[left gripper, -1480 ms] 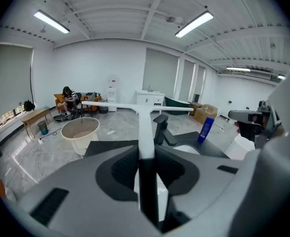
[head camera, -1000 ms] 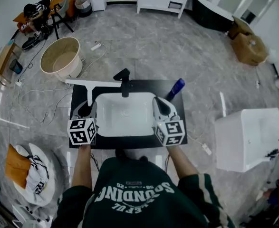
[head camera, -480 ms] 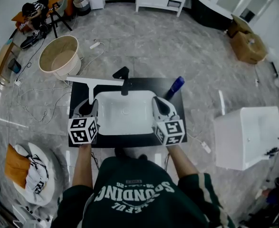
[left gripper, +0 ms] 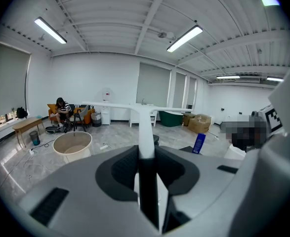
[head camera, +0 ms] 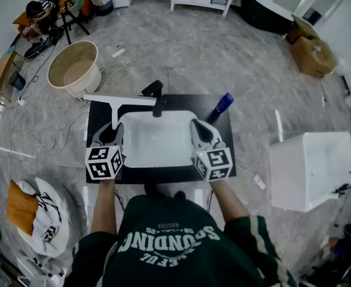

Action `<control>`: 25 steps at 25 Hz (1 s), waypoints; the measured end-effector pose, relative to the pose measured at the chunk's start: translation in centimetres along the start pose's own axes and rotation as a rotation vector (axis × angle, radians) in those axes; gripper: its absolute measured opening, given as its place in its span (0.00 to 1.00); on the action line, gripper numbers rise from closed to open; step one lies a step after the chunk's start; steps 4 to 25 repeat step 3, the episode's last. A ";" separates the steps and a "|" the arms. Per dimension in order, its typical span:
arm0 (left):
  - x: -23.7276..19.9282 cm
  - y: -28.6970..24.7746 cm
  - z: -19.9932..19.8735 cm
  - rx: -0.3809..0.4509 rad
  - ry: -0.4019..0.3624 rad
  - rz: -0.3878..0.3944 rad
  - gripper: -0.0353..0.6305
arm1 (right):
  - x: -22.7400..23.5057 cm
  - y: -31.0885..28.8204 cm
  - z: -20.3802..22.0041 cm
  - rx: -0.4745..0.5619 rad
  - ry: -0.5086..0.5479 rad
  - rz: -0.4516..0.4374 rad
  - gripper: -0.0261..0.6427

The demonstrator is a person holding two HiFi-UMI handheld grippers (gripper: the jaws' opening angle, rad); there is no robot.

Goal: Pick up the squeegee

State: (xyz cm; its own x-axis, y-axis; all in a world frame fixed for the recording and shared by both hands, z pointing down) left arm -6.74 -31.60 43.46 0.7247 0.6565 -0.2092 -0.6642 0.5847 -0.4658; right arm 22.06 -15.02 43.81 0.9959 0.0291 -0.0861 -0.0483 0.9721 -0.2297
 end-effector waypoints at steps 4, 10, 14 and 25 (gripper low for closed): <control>-0.3 -0.3 0.2 -0.006 0.002 -0.001 0.19 | -0.1 -0.3 0.3 -0.009 -0.009 -0.001 0.04; -0.3 -0.3 0.2 -0.006 0.002 -0.001 0.19 | -0.1 -0.3 0.3 -0.009 -0.009 -0.001 0.04; -0.3 -0.3 0.2 -0.006 0.002 -0.001 0.19 | -0.1 -0.3 0.3 -0.009 -0.009 -0.001 0.04; -0.3 -0.3 0.2 -0.006 0.002 -0.001 0.19 | -0.1 -0.3 0.3 -0.009 -0.009 -0.001 0.04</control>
Point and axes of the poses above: the fingertips, and each gripper's own axes: y backward along the fingers, x to its right, z out of its underside, the point moved 10 cm from there along y, backward along the fingers, and after that the axes turned 8 degrees about y, right-handed, at the moved point
